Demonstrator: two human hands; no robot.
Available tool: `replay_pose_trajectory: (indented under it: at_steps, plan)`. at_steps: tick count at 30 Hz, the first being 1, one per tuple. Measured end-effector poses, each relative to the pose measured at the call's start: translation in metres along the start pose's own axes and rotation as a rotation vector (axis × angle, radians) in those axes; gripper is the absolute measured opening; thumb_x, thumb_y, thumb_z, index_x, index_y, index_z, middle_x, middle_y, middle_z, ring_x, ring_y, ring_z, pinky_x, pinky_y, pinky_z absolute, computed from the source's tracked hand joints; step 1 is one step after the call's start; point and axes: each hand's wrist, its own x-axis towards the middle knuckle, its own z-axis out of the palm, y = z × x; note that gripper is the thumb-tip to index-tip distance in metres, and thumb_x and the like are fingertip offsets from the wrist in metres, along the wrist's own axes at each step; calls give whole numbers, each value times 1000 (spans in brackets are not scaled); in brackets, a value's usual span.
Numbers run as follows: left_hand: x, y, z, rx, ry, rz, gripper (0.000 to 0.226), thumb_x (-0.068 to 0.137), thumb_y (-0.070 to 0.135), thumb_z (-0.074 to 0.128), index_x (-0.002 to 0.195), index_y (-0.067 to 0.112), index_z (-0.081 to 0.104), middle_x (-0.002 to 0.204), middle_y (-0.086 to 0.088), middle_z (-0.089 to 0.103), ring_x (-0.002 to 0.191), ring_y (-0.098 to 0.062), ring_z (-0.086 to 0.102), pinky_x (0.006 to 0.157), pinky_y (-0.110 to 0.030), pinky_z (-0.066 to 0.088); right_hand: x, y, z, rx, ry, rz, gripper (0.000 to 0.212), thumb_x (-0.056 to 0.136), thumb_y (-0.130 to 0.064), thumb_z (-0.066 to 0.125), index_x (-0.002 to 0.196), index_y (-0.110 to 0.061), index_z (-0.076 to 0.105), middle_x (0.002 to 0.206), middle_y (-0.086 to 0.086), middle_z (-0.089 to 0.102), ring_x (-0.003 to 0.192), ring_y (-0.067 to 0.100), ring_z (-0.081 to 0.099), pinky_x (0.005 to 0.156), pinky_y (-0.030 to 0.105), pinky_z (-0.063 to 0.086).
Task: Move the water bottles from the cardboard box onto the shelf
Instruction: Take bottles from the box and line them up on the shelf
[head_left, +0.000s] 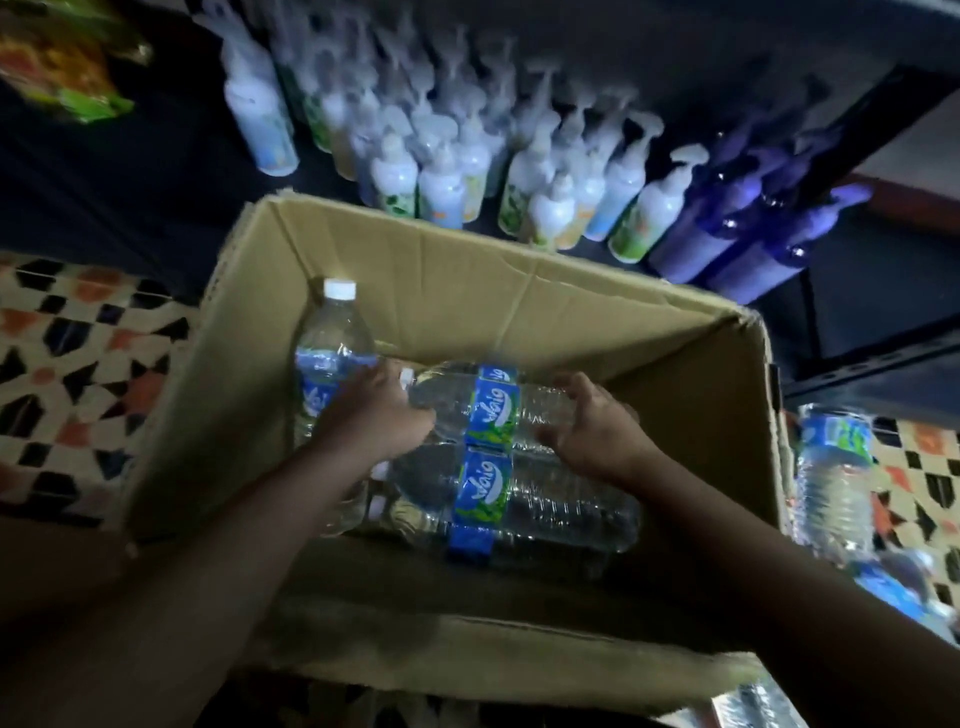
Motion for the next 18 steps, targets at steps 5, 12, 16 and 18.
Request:
replay_pose_trajectory:
  at_steps: [5,12,16,18]
  plan:
    - [13,-15,0,56,177,-131,66,86,43,59,141,13,37,145,-16,40,135,-36,39,105,-44,42,28,12,10,2,46,8,63,78,-37,67,135,-27,42,136,7,50,132,28,43,108,38,37]
    - [23,-21,-4,-52,246,-179,77,85,29,66,147,16,22,146,-15,30,135,-35,36,103,-38,39,47,-5,24,-68,-38,83,87,73,-55,66,145,-28,25,150,17,35,136,39,36,113,52,29]
    - [22,-37,-4,-184,220,-258,85,85,28,68,151,5,19,150,-19,27,135,-33,39,104,-33,39,34,-9,29,-193,-53,65,81,81,-56,61,145,-25,20,148,18,33,136,40,36,113,55,25]
    - [21,-46,-1,-294,197,-328,101,79,27,76,152,0,13,154,-19,28,138,-32,40,107,-34,38,27,-6,30,-230,-20,29,76,84,-51,60,144,-26,20,146,17,33,136,39,35,112,55,23]
